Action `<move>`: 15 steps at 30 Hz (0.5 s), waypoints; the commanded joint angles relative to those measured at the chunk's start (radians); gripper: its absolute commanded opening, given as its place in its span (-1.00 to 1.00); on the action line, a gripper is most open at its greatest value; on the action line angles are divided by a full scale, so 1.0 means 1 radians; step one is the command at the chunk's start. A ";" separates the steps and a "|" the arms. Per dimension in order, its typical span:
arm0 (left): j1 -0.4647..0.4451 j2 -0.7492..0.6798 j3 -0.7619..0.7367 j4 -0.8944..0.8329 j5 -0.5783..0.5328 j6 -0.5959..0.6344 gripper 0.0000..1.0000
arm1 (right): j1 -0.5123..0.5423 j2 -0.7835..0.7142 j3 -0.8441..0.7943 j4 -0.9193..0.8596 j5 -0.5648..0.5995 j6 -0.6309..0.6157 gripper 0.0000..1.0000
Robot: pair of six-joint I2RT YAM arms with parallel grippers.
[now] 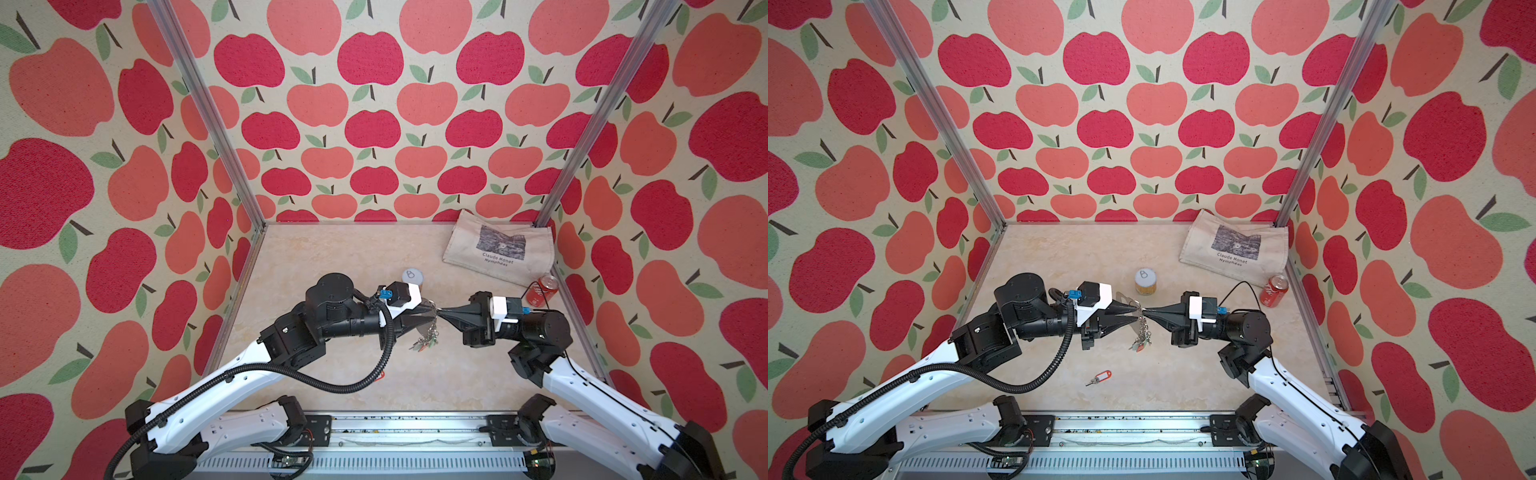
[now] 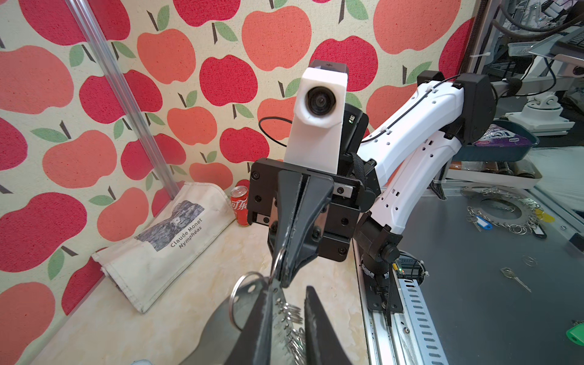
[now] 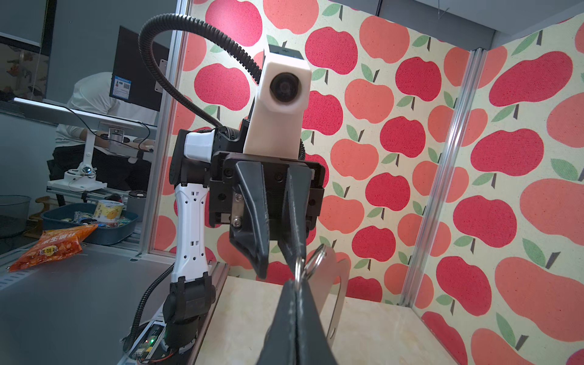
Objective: Put the keys on the keyring
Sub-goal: 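Hold the split ring with both grippers above the table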
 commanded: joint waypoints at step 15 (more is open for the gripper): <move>0.011 0.024 -0.022 0.060 -0.059 -0.003 -0.52 | -0.006 0.009 0.021 0.038 -0.074 0.041 -1.00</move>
